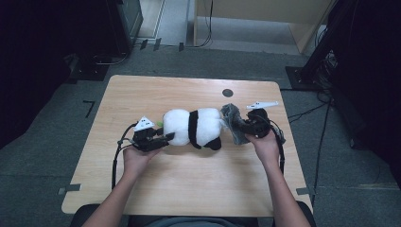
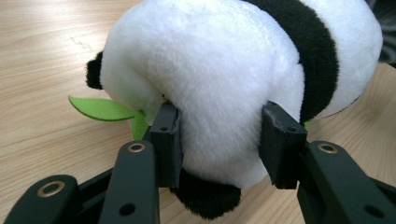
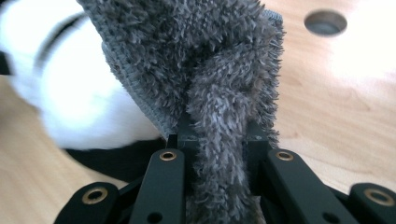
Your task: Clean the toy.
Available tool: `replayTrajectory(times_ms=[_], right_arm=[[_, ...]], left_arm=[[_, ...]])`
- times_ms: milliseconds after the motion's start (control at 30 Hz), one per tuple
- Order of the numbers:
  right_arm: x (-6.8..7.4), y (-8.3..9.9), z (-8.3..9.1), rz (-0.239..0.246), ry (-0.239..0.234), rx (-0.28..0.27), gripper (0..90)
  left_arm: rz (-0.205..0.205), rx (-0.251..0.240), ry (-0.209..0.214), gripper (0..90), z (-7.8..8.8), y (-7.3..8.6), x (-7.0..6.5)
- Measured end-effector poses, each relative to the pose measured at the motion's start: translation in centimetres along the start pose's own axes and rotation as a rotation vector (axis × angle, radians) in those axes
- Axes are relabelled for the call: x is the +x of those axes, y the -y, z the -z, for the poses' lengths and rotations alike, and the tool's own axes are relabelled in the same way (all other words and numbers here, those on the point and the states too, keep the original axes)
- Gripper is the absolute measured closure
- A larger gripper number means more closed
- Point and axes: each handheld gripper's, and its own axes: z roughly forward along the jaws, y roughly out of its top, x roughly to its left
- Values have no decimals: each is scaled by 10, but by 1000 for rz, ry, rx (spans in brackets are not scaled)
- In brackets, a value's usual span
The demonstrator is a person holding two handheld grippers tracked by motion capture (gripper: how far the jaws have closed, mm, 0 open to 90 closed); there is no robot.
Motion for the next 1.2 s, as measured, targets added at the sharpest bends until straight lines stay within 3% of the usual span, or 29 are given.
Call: replayTrajectory(times_ms=[200, 367, 667, 967, 1200], right_arm=[[30, -17, 17, 88, -58, -15, 764], [61, -24, 11, 169, -131, 4, 765], [106, -19, -15, 274, -235, 70, 763], [140, -8, -52, 319, -339, 150, 763], [156, -6, -88, 337, -360, 188, 763]], left_arm=[[3, 2, 3, 554, 0, -1, 0], [0, 9, 5, 555, 0, -2, 1], [4, 10, 7, 555, 0, -2, 2], [4, 11, 11, 556, 1, -3, 2], [11, 13, 14, 563, 2, -3, 2]])
